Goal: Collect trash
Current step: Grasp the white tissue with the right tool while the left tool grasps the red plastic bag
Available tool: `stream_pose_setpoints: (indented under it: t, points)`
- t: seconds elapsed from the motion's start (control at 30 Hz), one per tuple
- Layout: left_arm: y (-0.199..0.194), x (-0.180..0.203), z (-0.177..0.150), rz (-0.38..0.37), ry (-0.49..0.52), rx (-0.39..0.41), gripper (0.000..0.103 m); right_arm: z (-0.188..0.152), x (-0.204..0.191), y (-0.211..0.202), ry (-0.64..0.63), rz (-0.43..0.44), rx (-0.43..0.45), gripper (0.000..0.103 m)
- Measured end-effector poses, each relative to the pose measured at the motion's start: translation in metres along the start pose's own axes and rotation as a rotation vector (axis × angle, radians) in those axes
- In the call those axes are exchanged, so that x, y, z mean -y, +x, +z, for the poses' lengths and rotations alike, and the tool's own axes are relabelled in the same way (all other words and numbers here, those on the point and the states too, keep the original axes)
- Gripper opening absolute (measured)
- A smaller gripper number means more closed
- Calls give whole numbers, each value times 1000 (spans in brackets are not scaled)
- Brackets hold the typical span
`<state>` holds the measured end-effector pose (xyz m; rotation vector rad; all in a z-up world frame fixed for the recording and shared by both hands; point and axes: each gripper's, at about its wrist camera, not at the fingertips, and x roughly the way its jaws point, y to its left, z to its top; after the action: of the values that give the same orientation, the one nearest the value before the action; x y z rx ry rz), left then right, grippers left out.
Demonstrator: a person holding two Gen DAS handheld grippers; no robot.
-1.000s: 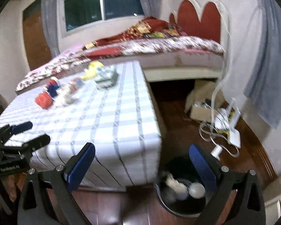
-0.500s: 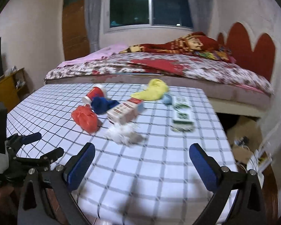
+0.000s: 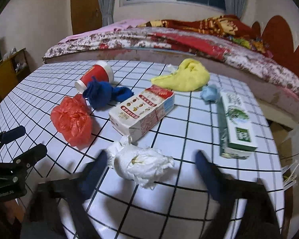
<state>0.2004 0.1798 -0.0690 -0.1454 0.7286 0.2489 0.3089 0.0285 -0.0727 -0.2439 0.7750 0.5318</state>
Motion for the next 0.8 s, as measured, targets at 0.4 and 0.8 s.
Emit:
stream_pose_setpoints:
  t: [0.4, 0.8]
  points:
    - [31, 19, 29, -26, -23, -24, 88, -2, 4, 15, 10, 107, -30, 37]
    - [66, 5, 26, -49, -69, -126, 42, -6, 21, 5, 115, 40, -1, 37]
